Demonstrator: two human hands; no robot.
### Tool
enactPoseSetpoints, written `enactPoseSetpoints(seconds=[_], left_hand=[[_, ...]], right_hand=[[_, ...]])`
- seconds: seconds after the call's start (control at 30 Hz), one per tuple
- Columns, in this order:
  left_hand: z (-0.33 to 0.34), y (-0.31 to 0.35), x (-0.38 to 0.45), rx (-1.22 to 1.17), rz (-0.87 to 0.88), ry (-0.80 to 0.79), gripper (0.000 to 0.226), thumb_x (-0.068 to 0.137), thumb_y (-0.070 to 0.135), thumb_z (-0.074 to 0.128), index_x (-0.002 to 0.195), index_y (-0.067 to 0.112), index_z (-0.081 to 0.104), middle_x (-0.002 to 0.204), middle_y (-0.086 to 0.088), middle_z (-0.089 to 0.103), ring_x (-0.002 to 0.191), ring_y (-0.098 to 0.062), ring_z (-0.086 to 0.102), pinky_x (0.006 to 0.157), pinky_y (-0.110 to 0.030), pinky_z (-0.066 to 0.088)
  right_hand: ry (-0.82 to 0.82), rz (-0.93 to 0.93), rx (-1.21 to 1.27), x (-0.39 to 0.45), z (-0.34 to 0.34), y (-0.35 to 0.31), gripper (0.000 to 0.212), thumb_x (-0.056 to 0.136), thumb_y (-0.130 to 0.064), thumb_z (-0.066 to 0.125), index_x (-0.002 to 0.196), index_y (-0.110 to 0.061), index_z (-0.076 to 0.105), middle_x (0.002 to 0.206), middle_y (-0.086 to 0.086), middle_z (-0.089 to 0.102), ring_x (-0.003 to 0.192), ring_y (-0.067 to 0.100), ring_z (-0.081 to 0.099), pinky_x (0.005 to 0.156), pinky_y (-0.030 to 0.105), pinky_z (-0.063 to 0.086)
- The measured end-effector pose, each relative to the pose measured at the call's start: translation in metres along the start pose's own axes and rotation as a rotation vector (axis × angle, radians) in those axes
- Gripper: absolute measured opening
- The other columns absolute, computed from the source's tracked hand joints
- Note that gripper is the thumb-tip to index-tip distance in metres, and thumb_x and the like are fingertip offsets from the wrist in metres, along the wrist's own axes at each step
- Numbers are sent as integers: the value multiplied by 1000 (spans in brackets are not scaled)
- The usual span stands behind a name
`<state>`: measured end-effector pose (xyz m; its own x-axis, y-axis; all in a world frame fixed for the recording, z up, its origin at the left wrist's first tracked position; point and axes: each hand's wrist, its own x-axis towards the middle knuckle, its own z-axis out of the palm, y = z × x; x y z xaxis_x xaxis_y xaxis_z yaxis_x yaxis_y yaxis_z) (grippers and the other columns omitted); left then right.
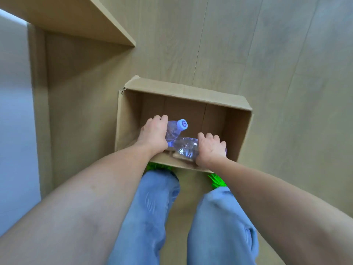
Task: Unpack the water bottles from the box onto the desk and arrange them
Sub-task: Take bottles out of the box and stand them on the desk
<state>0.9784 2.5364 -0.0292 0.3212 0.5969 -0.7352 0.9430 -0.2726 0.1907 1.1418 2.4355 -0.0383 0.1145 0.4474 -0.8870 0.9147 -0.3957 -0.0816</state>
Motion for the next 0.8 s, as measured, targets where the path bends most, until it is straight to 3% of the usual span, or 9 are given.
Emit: enactPoseSetpoints(seconds=[0.1, 0.33, 0.5, 0.67, 0.73, 0.8], left_hand=[[-54, 22, -40, -44, -11, 25, 46, 65, 13, 73, 99, 18, 41, 98, -2, 47, 93, -27, 50, 64, -34, 39], [-213, 77, -138, -167, -92, 136, 50, 59, 13, 75, 93, 22, 39, 93, 4, 45, 85, -22, 47, 59, -31, 37], [-328, 106, -218, -246, -144, 235, 50, 51, 14, 73, 90, 23, 41, 89, 4, 54, 80, -23, 57, 57, -31, 49], [-412, 126, -308, -307, -190, 381, 56, 45, 19, 78, 89, 24, 43, 81, 4, 55, 69, -14, 56, 45, -24, 35], [-434, 131, -345, -331, -224, 443, 61, 45, 20, 80, 94, 26, 45, 84, 4, 57, 70, -15, 56, 47, -24, 38], [-450, 134, -381, -372, -251, 498, 66, 42, 22, 83, 98, 28, 48, 88, 4, 60, 76, -17, 60, 56, -27, 50]], right_hand=[[14, 40, 81, -58, -39, 6, 55, 74, -29, 73, 119, -21, 42, 117, 5, 49, 112, 30, 47, 84, 45, 41], [145, 15, 138, -184, -164, 6, 54, 70, -24, 70, 116, -21, 43, 113, 3, 49, 112, 28, 48, 84, 41, 44], [269, -63, 227, -270, -255, 9, 58, 62, -26, 75, 113, -19, 46, 111, 5, 52, 109, 29, 52, 86, 43, 52], [373, -169, 286, -349, -327, 10, 65, 52, -25, 79, 110, -21, 47, 99, 1, 54, 92, 23, 54, 63, 29, 45], [410, -220, 313, -380, -351, 5, 67, 51, -25, 81, 109, -23, 48, 95, -1, 53, 86, 21, 54, 53, 27, 37], [446, -275, 325, -409, -371, -5, 69, 50, -26, 82, 110, -23, 49, 95, -2, 55, 85, 19, 54, 50, 25, 33]])
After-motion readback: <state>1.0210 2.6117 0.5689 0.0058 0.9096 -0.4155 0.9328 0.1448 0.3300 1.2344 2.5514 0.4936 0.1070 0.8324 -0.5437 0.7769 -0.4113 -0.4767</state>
